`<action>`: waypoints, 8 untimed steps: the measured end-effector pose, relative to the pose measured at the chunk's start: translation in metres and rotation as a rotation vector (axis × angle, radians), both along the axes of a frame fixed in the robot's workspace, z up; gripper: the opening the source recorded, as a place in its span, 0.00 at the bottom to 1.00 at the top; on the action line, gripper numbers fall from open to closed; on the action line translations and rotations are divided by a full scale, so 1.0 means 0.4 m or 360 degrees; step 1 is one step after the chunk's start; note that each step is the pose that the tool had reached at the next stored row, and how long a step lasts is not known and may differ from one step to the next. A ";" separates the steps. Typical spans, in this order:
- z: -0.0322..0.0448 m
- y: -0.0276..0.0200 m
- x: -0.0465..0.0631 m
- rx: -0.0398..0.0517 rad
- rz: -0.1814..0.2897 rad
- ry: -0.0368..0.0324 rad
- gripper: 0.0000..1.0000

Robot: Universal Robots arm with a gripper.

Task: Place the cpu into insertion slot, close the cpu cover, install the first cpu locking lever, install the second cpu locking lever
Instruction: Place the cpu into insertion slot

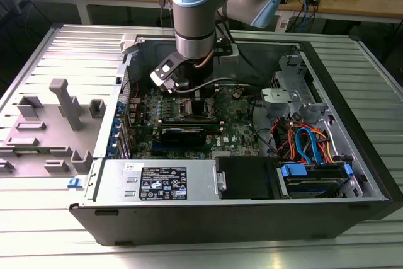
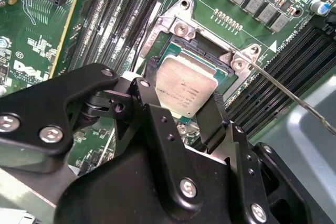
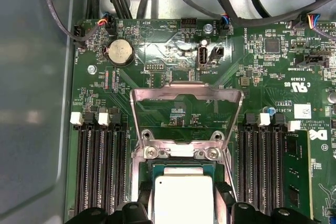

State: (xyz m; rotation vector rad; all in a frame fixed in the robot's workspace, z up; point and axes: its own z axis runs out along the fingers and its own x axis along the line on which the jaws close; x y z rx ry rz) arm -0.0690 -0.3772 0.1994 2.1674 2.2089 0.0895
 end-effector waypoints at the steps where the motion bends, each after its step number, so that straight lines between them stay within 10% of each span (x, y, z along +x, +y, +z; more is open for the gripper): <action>1: 0.000 0.000 0.000 0.0000 0.0000 0.0000 0.55; 8: 0.000 0.000 0.000 0.0000 -0.0022 0.0001 0.55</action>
